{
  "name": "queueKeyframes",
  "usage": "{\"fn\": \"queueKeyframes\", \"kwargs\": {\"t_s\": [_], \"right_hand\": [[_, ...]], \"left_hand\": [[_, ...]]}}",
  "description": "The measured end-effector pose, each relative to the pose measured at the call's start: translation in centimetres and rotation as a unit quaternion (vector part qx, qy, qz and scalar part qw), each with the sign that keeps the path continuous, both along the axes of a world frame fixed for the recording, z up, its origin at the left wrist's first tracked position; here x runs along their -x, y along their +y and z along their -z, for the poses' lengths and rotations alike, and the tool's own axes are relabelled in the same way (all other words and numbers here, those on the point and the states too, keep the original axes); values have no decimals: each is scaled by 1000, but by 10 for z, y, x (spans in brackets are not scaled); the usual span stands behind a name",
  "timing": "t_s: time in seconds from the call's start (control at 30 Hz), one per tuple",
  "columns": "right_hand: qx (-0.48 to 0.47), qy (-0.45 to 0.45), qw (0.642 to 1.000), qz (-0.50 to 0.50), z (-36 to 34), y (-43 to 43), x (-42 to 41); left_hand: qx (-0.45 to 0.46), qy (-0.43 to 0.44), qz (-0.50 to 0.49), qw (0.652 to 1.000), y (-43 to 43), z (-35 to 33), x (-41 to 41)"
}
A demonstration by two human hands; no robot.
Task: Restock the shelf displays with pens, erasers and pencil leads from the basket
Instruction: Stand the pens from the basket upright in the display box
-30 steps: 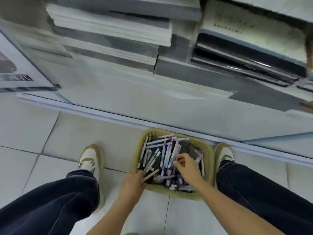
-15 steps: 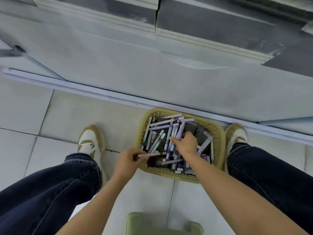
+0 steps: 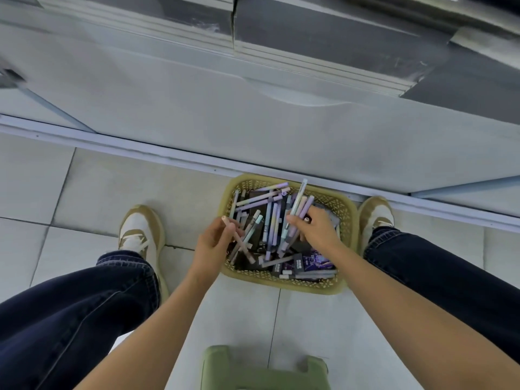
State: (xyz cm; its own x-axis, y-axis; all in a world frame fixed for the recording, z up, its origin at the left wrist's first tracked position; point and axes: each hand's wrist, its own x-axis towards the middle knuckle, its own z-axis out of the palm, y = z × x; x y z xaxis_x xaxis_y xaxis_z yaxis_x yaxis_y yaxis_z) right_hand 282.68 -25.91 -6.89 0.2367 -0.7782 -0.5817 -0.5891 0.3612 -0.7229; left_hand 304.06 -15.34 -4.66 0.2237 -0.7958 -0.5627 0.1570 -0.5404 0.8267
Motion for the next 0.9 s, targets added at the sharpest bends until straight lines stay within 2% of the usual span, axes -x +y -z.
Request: {"fn": "queueKeyframes", "kwargs": {"t_s": [0.17,0.3,0.43,0.63,0.77,0.9], "right_hand": [[-110,-117,987,-28,-26,-5,-3],[-128,-152,979,-55,-50,2,-8],[-116,-161,979,-55,-80,8,-6],[-33,-264,962,63,-130,11,13],[5,-221,975,4,-166,13,25],[17,-234,972,-17,-196,22,26]], "left_hand": [[-72,13,41,997,-11,-14,26],[-59,69,161,983,-12,-33,44],[5,68,205,976,-14,-62,55],[27,27,236,971,-9,-104,63],[27,50,262,963,-2,-130,70],[62,69,231,968,5,-161,83]]}}
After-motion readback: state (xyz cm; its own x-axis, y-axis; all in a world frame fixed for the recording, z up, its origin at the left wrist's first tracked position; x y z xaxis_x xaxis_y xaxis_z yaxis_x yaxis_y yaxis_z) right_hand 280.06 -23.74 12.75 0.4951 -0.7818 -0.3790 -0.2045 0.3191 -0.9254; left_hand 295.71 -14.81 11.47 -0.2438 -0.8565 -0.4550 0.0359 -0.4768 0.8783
